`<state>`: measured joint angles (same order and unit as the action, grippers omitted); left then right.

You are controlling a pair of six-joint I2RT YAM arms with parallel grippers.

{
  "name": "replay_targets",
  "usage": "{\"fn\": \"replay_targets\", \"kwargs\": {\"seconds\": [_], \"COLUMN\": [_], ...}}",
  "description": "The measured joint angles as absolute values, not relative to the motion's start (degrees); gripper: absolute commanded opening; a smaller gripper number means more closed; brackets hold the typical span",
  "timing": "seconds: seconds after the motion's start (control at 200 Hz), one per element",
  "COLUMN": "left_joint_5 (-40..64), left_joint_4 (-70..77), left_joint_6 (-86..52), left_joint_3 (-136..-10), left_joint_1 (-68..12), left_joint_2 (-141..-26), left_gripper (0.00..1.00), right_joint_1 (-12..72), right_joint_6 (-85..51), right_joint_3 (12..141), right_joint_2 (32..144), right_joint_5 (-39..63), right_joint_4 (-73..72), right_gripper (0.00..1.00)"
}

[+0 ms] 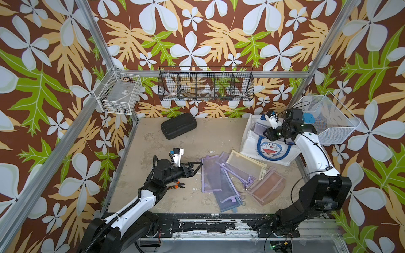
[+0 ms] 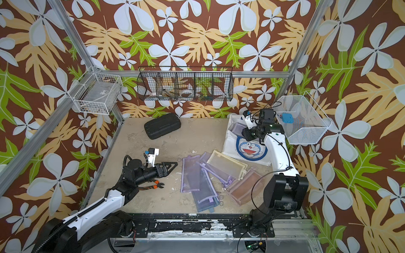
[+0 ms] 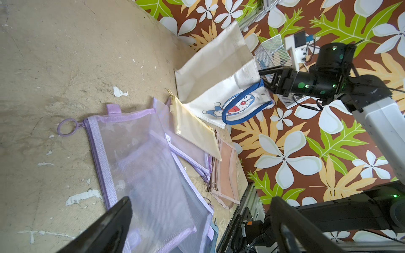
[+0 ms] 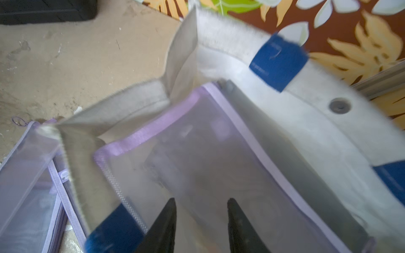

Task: Put the pencil pouch into the canvas bag
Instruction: Adjust the pencil case in the canvas bag.

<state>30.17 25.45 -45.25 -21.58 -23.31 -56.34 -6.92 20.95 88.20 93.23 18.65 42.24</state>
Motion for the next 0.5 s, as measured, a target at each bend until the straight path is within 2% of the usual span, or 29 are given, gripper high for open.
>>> {"fn": "replay_targets", "kwargs": {"seconds": [0.19,0.28,0.39,0.455,0.5], "left_joint_5": [28.60,28.34,28.14,27.49,27.46], "left_joint_4": [24.25,24.21,24.21,24.18,24.18], "left_joint_6": [-44.12,-43.38,-43.35,-43.35,-43.35], "left_joint_3": [-21.76,-21.82,-21.89,-21.91,-21.98], "left_joint_1": [-23.03,-23.03,-23.03,-23.03,-23.03], "left_joint_2": [-55.16,-55.16,-55.55,-55.90,-56.18], "left_gripper": [1.00,1.00,1.00,1.00,1.00], "right_joint_1": [-8.82,-10.13,-10.96,-10.76,-10.37], "right_joint_6": [20.32,19.55,18.90,18.44,18.41], "right_joint_3": [91.02,91.90,91.96,92.07,92.12], "right_joint_2": [99.77,101.30,99.66,97.06,94.39], "right_joint_5": [19.07,19.64,18.00,17.61,17.39], "right_joint_4": [42.63,42.83,42.83,42.76,42.33], "right_gripper": [0.34,0.37,0.47,0.58,0.61]}}
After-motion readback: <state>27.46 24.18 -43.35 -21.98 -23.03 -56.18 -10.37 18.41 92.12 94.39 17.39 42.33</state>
